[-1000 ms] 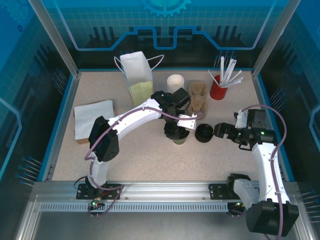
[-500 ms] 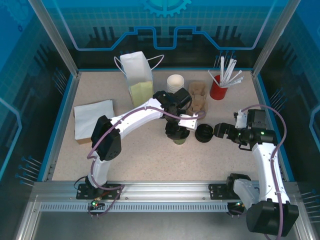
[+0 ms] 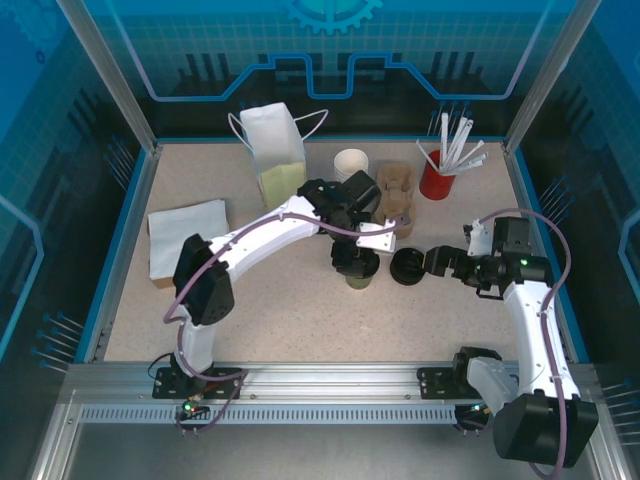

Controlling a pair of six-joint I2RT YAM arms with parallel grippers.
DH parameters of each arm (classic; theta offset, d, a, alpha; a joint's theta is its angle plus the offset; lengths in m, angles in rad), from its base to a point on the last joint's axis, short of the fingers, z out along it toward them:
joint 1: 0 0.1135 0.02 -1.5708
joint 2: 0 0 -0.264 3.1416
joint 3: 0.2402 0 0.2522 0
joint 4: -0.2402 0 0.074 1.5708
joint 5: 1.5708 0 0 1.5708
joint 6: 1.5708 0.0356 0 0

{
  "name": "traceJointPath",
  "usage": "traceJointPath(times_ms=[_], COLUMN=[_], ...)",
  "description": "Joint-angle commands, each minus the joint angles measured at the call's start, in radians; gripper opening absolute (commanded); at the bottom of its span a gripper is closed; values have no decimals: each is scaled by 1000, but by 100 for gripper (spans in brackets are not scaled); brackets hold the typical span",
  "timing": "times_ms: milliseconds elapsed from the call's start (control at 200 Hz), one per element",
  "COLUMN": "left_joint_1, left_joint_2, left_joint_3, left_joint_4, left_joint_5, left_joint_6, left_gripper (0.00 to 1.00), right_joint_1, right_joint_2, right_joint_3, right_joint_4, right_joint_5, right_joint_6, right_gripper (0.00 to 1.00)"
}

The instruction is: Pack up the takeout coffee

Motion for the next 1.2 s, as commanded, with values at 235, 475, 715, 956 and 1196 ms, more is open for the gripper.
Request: traceJointPath(times_ms=[235, 475, 715, 956, 1196], left_joint_1=[9, 9, 3, 2, 2], left_joint_2=[-379, -600, -636, -629, -540], left_joint_3=[-264, -501, -702, -797, -754], left_joint_4=[286, 426, 513, 589, 608], left_joint_5=[49, -72, -44, -113, -60], left_joint_6=[-262, -763, -1295, -1589, -1682], left_gripper=[88, 87, 79, 86, 87], right_joint_1=[59, 225, 398, 482, 524], right_joint_2=[39, 89, 212, 369, 482], right_joint_3=[85, 127, 199, 283, 341], right_joint_4=[-73, -48, -5, 19, 63], right_joint_5=[-91, -22, 55, 84, 112], right_joint_6=[-19, 53, 120, 138, 156], right_gripper=[99, 96, 91, 88, 86])
